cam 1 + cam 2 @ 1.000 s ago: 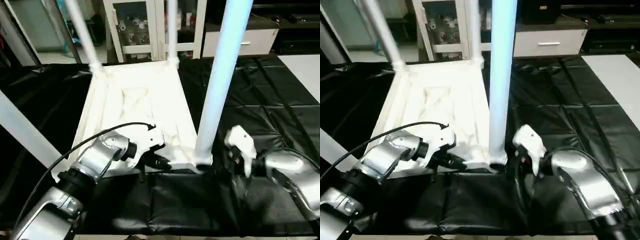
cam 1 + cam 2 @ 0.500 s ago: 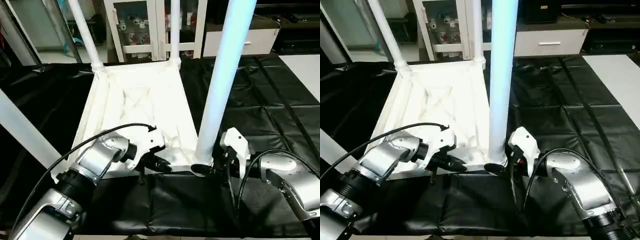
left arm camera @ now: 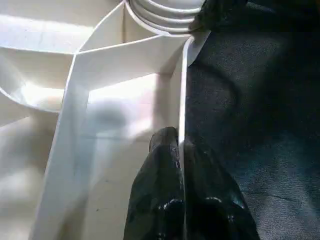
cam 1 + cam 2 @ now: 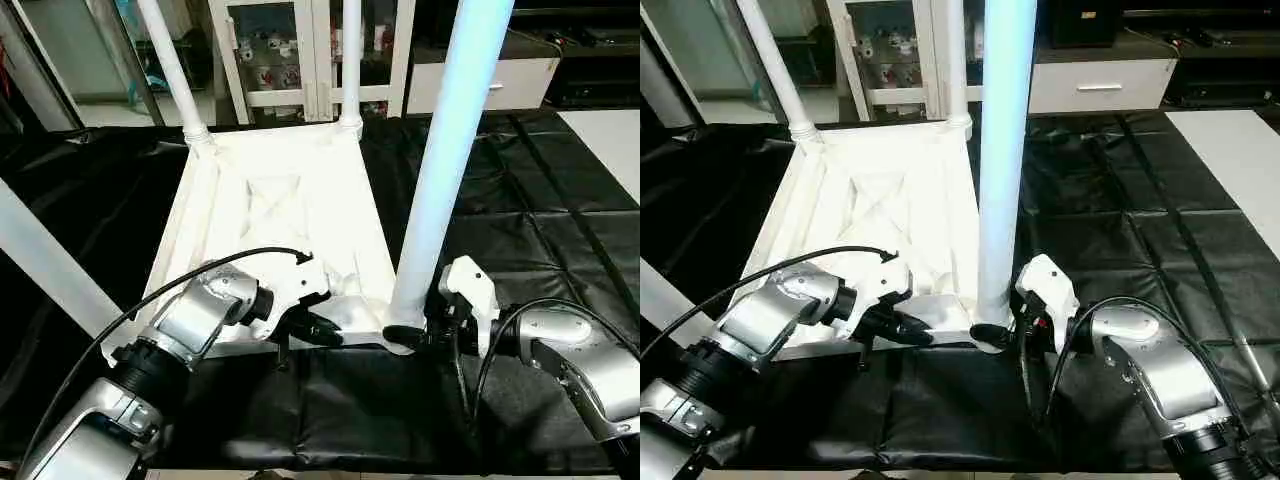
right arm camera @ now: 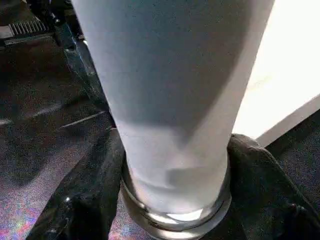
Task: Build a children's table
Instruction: Rotate leg to tighten
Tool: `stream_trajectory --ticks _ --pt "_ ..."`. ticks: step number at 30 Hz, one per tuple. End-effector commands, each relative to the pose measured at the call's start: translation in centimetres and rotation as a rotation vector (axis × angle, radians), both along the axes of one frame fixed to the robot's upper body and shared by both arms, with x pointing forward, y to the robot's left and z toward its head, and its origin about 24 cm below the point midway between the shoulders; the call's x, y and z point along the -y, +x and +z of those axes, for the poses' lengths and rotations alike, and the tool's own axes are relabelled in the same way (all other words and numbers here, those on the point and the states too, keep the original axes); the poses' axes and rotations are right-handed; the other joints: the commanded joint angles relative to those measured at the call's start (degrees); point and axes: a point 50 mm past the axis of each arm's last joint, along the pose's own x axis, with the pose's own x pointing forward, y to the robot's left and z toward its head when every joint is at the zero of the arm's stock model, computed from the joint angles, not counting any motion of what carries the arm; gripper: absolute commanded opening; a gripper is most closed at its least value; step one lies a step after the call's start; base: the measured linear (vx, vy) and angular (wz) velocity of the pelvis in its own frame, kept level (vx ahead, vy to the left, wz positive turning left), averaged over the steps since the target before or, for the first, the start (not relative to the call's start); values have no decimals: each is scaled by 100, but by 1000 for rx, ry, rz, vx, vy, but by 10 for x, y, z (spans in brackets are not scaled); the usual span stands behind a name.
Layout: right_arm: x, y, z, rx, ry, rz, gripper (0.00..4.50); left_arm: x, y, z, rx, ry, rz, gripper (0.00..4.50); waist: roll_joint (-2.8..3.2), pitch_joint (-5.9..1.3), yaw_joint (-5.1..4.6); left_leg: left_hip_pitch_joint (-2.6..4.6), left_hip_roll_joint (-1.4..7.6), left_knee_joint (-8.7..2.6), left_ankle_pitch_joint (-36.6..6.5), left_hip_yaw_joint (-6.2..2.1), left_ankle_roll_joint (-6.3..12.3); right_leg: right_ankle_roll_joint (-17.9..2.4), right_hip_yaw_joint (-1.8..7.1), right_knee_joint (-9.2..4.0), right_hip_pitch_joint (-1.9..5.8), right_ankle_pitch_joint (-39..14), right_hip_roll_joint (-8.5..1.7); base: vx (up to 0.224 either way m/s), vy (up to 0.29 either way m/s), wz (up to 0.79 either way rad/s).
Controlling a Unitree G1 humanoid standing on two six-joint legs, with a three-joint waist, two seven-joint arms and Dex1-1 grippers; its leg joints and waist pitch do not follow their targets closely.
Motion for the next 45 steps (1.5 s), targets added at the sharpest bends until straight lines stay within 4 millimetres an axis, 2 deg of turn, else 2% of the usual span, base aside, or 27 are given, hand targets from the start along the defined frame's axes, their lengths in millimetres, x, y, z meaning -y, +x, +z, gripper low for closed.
stream_trajectory --ticks 1,2,3,5,6,7,8,10,11,15,17,19,20,22,23,25,26,29,31,33,34,35,37,39,40,41,45 --pt "-1 2 2 3 19 3 272 4 -4 2 -19 -9 -48 0 -116 -353 -5 179 437 -458 -999 -234 502 -1408 229 -344 198 -626 -364 0 0 0" --pt "-1 3 1 8 16 -6 272 4 -4 2 -17 -9 -42 0 -116 -354 -5 181 439 -457 -992 -236 506 -1412 230 -343 196 -610 -363 0 0 0" --pt "0 13 -3 58 -11 -110 272 7 1 0 3 -16 5 0 -111 -353 -14 178 440 -452 -978 -228 505 -1426 234 -343 181 -600 -370 0 0 0" --pt "3 21 -6 90 -28 -200 271 9 4 0 18 -24 40 0 -134 -334 -65 157 410 -472 -1168 -238 402 -1408 212 -372 195 -879 -358 0 0 0" --pt "6 31 -10 111 -39 -329 270 14 9 -1 35 -37 91 0 -133 -329 -93 160 406 -471 -1250 -238 366 -1395 211 -379 187 -986 -357 0 0 0" --pt "6 31 -10 111 -39 -329 270 14 9 -1 35 -37 91 0 -120 -306 -154 174 395 -488 -1512 -244 240 -1352 206 -415 163 -1313 -346 0 0 0" --pt "7 44 -15 117 -16 -503 269 22 16 -3 45 -60 156 0 -123 -313 -207 164 391 -491 -1645 -258 139 -1291 204 -416 170 -1490 -350 0 0 0" --pt "4 51 -18 112 3 -592 269 28 20 -4 54 -70 203 0 -134 -311 -305 140 367 -505 -1848 -291 10 -1208 179 -436 178 -1703 -348 0 0 0" --pt "2 54 -19 111 6 -617 269 30 23 -4 62 -71 226 0 -139 -313 -335 174 377 -504 -1930 -286 3 -1174 191 -464 148 -1693 -345 0 0 0" --pt "-19 70 -29 98 -39 -777 269 46 39 -7 125 -25 409 0 -128 -331 -416 138 350 -463 -1661 -257 143 -1275 195 -443 147 -1312 -340 0 0 0" --pt "-26 77 -34 105 -107 -893 269 53 47 -8 172 -6 512 0 -140 -332 -464 147 330 -448 -1664 -261 136 -1261 180 -483 154 -1529 -349 0 0 0" --pt "-32 80 -38 78 -112 -951 268 57 51 -7 200 -3 570 0 -135 -338 -465 136 326 -439 -1619 -263 197 -1226 178 -497 159 -1543 -355 0 0 0" --pt "-44 82 -43 36 -90 -1038 268 65 57 -6 250 -9 664 0 -128 -340 -467 144 334 -436 -1602 -256 254 -1250 186 -499 132 -1466 -357 0 0 0" --pt "-51 83 -45 20 -83 -1076 267 68 59 -5 269 -10 695 0 -123 -361 -434 161 350 -443 -1510 -263 287 -1263 170 -484 147 -1255 -348 0 0 0" --pt "-53 84 -45 19 -82 -1086 267 69 59 -5 273 -12 703 0 -120 -370 -419 136 358 -447 -1382 -263 349 -1285 164 -461 180 -1040 -353 0 0 0" --pt "-61 86 -44 35 -84 -1078 267 71 60 -5 273 -23 718 0 -117 -375 -402 129 363 -447 -1270 -258 426 -1319 155 -434 187 -840 -355 0 0 0" --pt "-67 88 -40 68 -82 -1049 267 71 60 -4 275 -25 715 0 -142 -376 -400 131 365 -450 -1268 -254 452 -1330 153 -434 194 -818 -355 0 0 0" --pt "-78 92 -30 76 36 -1006 267 66 61 -5 277 -25 695 0 -140 -346 -413 122 355 -452 -1538 -245 480 -1274 163 -484 190 -1268 -384 0 0 0" --pt "-78 92 -24 109 70 -976 323 63 61 -6 280 -23 679 0 -132 -341 -415 118 362 -463 -1575 -259 449 -1235 159 -487 191 -1368 -381 0 0 0" --pt "-77 92 -18 153 82 -937 347 59 60 -6 278 -23 647 0 -129 -341 -419 103 366 -470 -1570 -265 462 -1210 159 -474 199 -1304 -372 0 0 0" --pt "-75 90 -15 172 86 -906 347 57 58 -6 265 -30 620 0 -128 -335 -443 66 365 -481 -1532 -280 491 -1204 156 -453 225 -1215 -380 0 0 0" --pt "-70 87 -10 198 88 -851 371 53 55 -6 229 -41 567 0 -125 -337 -461 40 373 -490 -1497 -296 491 -1196 147 -434 248 -1178 -383 0 0 0" --pt "-67 85 -8 207 91 -826 384 51 53 -6 211 -45 543 0 -125 -338 -472 93 383 -480 -1591 -274 511 -1232 156 -457 198 -1232 -373 0 0 0" --pt "-58 77 -4 198 117 -706 392 45 44 -2 147 -82 447 0 -101 -341 -429 94 400 -474 -1419 -264 580 -1310 171 -429 214 -991 -375 0 0 0" --pt "-57 75 -3 196 117 -691 414 44 44 -2 143 -84 437 0 -102 -346 -417 97 404 -467 -1361 -263 608 -1330 174 -422 212 -907 -373 0 0 0" --pt "-55 73 -3 191 119 -664 414 42 42 -1 136 -89 418 0 -70 -344 -419 99 406 -468 -1320 -264 622 -1359 173 -404 201 -840 -368 0 0 0" --pt "-38 51 4 158 96 -397 414 27 28 4 110 -87 233 0 -81 -325 -324 122 435 -492 -1348 -266 660 -1363 181 -408 225 -812 -365 0 0 0"
